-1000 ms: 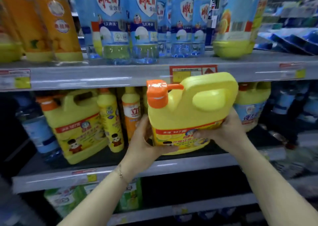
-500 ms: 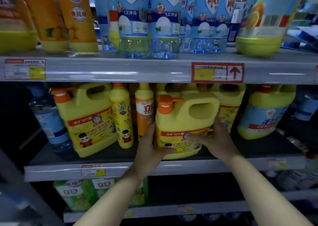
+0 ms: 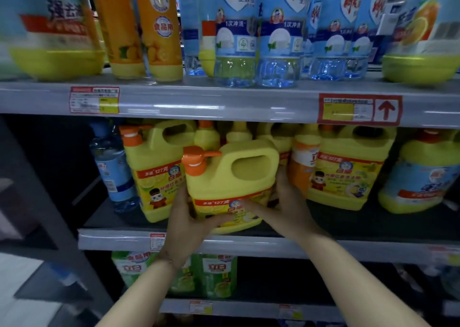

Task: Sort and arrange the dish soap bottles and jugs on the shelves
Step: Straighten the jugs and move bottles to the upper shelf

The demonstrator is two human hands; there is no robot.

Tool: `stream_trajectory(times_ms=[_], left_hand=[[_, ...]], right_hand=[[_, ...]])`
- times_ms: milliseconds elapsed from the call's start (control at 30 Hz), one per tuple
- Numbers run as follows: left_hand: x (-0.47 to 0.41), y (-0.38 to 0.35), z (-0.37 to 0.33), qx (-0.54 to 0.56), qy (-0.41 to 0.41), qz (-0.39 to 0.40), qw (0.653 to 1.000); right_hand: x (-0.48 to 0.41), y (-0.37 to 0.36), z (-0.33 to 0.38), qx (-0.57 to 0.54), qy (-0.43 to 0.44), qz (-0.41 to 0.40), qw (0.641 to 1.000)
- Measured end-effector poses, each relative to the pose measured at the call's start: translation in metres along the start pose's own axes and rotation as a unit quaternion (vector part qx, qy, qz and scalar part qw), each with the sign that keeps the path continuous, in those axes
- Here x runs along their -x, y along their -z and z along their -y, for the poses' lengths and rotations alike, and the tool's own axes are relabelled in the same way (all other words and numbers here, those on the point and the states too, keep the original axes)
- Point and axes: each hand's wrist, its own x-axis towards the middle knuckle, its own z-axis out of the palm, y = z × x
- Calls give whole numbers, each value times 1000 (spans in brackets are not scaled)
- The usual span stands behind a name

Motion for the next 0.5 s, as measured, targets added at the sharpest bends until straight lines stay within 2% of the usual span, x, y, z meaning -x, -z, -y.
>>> stream_trajectory(times_ms=[100,167,267,333,433,500], left_hand=[[-6,18,0,-3,14,-13,1000],[-7,27,1,0,25,-6,1000],[-8,34,6,11,43,3,999],[-8,38,8,17,56,5,998],[-10,44,9,11,61,7,998],[-11,49,9,10,64,8,998]], right_hand=[[-9,1,1,-156,2,54,986],[-19,1,5,-181,-5,9,983],[-37,-3,6,-60,16,-115,991],[-51,-7,9,5,33,-154,988],[-73,-10,19,80,62,-148,984],[-87,-10,28,110,53,-111,986]])
